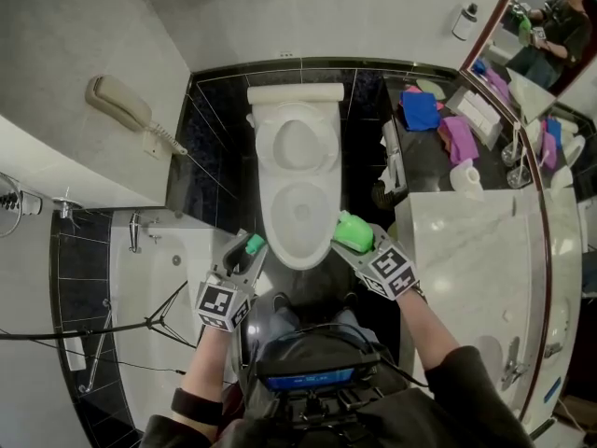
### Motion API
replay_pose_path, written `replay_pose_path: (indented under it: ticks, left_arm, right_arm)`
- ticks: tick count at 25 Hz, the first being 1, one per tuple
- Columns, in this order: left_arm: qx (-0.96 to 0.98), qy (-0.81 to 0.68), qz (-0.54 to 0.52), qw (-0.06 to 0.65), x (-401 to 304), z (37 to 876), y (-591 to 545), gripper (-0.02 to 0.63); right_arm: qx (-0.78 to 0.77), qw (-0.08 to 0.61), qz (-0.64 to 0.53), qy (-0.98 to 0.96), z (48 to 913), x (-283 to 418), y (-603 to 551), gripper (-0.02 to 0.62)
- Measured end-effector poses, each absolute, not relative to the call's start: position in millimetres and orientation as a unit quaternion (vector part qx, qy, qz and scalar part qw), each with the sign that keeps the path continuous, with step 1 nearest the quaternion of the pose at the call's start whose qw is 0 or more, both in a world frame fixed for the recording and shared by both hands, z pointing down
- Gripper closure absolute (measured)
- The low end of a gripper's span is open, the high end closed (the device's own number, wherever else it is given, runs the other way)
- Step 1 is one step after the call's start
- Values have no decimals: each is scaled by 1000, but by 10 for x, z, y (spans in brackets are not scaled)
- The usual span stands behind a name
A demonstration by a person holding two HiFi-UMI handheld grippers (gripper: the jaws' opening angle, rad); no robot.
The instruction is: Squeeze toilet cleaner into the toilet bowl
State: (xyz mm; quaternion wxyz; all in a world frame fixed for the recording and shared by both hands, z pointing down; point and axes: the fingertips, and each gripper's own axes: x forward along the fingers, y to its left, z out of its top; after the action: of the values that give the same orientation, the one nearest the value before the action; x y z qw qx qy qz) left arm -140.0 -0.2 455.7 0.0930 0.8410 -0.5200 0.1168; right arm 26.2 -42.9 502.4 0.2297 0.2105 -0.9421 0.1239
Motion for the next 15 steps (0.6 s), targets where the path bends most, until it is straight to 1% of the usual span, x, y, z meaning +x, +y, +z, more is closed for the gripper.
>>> replay_pose_path:
  ticks: [7,15]
  left_arm:
    - [825,-544,119,102,-1454,4694,60,454]
    - [825,-546,107,98,-1455,4621,108,454]
  right_arm:
    - [208,231,151,-938,5219,263,-310,402]
    - [204,238,153,-937,5315,233,-268,400]
